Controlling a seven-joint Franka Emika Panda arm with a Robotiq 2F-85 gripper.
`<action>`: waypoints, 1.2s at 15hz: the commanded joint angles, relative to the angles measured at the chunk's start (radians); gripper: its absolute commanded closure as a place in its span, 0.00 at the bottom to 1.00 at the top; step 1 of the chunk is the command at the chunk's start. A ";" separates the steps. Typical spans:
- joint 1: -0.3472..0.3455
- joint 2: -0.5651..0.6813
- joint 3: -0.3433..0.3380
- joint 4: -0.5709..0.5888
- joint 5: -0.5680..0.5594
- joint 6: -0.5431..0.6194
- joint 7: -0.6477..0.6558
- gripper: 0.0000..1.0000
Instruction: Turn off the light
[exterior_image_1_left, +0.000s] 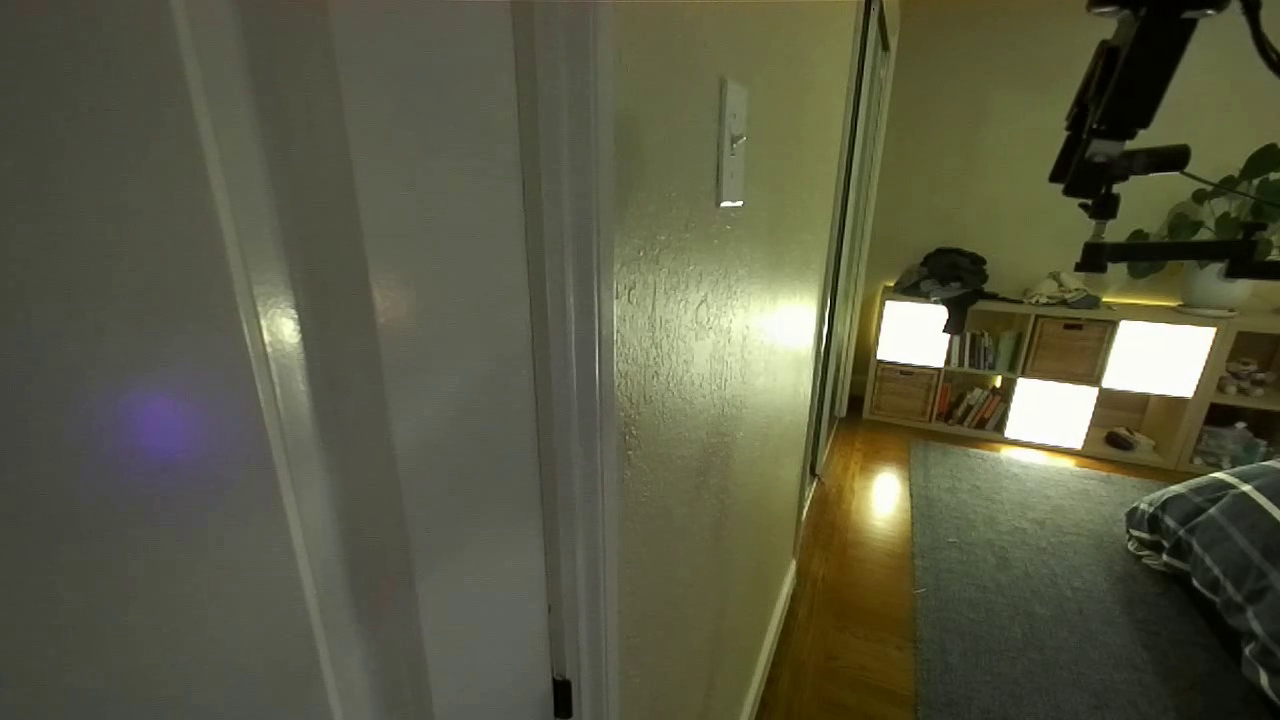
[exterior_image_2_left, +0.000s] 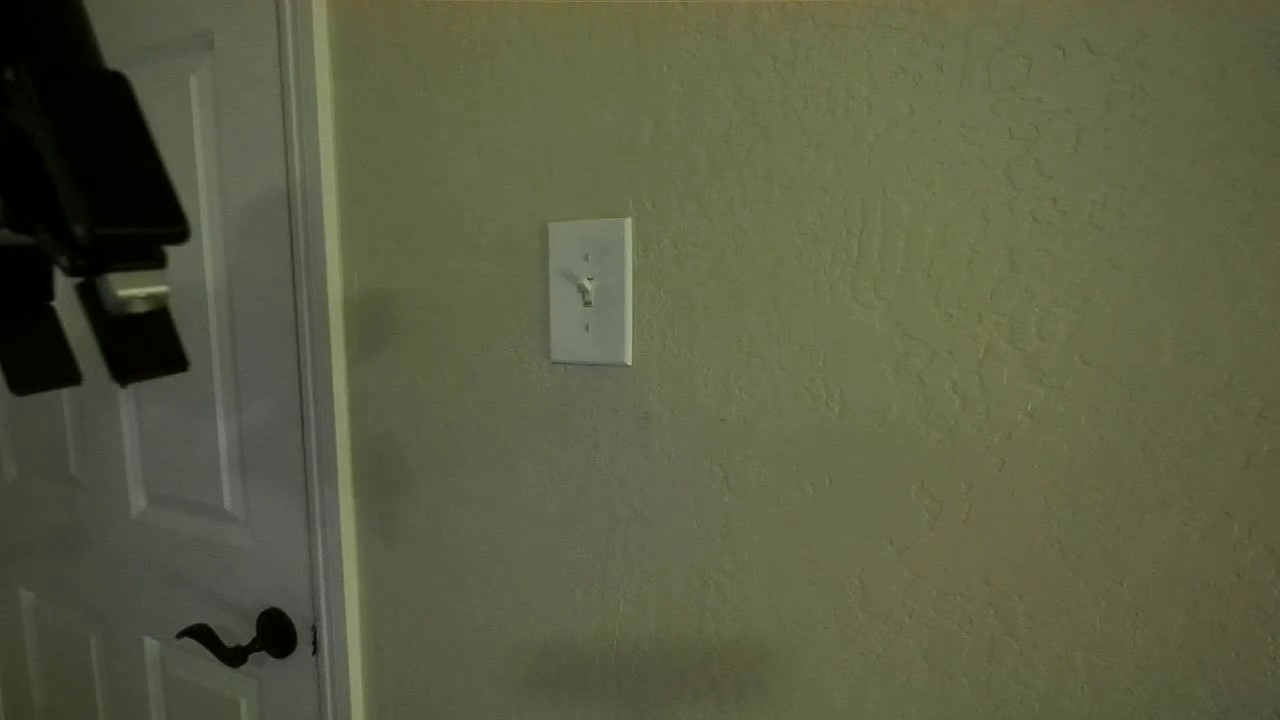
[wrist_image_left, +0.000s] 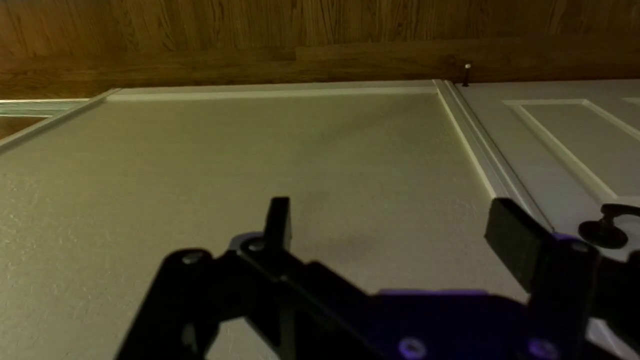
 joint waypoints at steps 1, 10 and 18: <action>0.018 0.111 -0.017 0.090 -0.005 0.063 -0.029 0.00; 0.012 0.205 -0.007 0.181 -0.003 0.070 -0.019 0.00; 0.018 0.303 -0.010 0.253 0.056 0.159 -0.010 0.00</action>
